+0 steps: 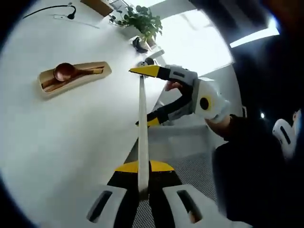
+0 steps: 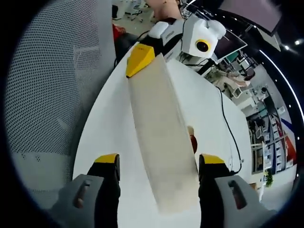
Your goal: Arrange the utensils inside the cutlery case until each visible utensil rests in its matching compartment.
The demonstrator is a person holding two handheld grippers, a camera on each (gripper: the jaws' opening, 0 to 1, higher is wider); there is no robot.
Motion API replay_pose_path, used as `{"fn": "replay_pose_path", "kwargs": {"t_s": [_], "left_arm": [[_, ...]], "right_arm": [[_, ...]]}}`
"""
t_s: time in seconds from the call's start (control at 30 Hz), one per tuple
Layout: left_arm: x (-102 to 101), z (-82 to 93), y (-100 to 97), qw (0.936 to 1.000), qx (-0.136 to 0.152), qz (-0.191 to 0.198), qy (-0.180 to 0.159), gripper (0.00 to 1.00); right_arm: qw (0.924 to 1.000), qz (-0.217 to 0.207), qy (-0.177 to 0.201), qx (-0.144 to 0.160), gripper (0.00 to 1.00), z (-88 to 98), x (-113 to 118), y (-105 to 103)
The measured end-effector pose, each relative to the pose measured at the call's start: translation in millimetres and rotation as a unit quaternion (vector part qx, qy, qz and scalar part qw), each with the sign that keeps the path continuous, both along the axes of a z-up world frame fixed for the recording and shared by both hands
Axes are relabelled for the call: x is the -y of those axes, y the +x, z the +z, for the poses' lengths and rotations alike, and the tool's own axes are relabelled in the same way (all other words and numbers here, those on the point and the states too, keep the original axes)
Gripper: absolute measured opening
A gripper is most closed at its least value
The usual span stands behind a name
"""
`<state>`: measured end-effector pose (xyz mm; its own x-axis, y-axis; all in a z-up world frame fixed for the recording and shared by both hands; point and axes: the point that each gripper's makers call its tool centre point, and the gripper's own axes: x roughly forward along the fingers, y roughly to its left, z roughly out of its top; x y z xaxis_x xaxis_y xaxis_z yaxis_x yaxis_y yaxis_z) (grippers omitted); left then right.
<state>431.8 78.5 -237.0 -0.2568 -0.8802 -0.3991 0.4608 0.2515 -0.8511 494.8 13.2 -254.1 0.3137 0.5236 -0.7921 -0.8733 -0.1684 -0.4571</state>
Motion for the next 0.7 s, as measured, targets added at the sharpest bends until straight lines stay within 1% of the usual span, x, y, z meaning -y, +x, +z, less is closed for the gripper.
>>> {"fn": "replay_pose_path", "kwargs": {"t_s": [0.07, 0.1, 0.13, 0.17, 0.2, 0.23, 0.27, 0.3, 0.33, 0.37, 0.4, 0.43, 0.47, 0.53, 0.6, 0.63, 0.7], "left_arm": [[0, 0.1, -1.1, 1.0, -0.006, -0.002, -0.001, 0.05], [-1, -1.4, -2.1, 0.9999, -0.011, -0.005, -0.001, 0.05], [-1, -2.7, -3.6, 0.9999, -0.013, -0.009, 0.0, 0.05], [-1, -4.4, -7.0, 0.9997, -0.016, -0.015, 0.003, 0.05], [0, -5.2, -7.1, 0.9998, -0.012, -0.015, 0.002, 0.05], [0, -4.4, -9.6, 0.9997, -0.02, -0.014, 0.001, 0.05], [1, -4.9, -10.9, 0.9997, -0.018, -0.015, 0.003, 0.05], [-1, -8.0, -9.6, 0.9998, -0.014, -0.015, 0.005, 0.05], [-1, -7.4, -10.4, 0.9997, -0.018, -0.016, 0.003, 0.05], [-1, -7.6, -11.3, 0.9997, -0.018, -0.016, 0.003, 0.05], [-2, -7.7, -11.2, 0.9997, -0.019, -0.012, 0.0, 0.05], [-2, -5.5, -10.2, 0.9996, -0.026, -0.006, -0.006, 0.05], [-3, -4.7, -8.2, 0.9997, -0.022, -0.002, -0.01, 0.05], [-4, -4.2, -6.4, 0.9996, -0.025, -0.001, -0.012, 0.05], [-4, -2.6, -6.3, 0.9995, -0.028, -0.003, -0.016, 0.05], [-4, -0.9, -7.3, 0.9992, -0.035, -0.004, -0.02, 0.05], [-2, 2.3, -8.1, 0.9991, -0.035, -0.007, -0.025, 0.05]], "right_arm": [[1.0, 0.004, 0.001, 0.0, 0.61, 0.8, -3, 0], [1.0, 0.006, -0.002, 0.0, 0.57, 0.4, -3, 0], [0.9999, 0.011, -0.008, 0.002, 0.49, 0.1, -3, 0], [0.9998, 0.013, -0.013, 0.006, 0.43, 0.3, -2, 1], [0.9989, 0.037, -0.026, -0.015, 0.42, -6.6, -2, -7], [0.9989, 0.032, -0.033, -0.008, 0.41, -8.0, 1, -5], [0.9989, 0.025, -0.036, -0.015, 0.41, -9.7, 0, -6], [0.9987, 0.027, -0.041, -0.014, 0.41, -10.9, 1, -7], [0.9982, 0.036, -0.047, -0.01, 0.4, -11.0, 1, -7], [0.9983, 0.034, -0.046, -0.015, 0.4, -10.8, 1, -8], [0.9983, 0.033, -0.045, -0.014, 0.4, -9.7, 1, -8], [0.9984, 0.033, -0.044, -0.013, 0.4, -9.4, 1, -7], [0.9986, 0.027, -0.042, -0.018, 0.4, -8.8, 2, -6], [0.9988, 0.029, -0.036, -0.014, 0.41, -6.4, 0, -4], [0.9985, 0.033, -0.041, -0.012, 0.42, -6.7, -1, -4], [0.998, 0.043, -0.047, -0.003, 0.43, -7.0, -1, -4], [0.9982, 0.04, -0.043, -0.007, 0.46, -6.8, -4, -7]]}}
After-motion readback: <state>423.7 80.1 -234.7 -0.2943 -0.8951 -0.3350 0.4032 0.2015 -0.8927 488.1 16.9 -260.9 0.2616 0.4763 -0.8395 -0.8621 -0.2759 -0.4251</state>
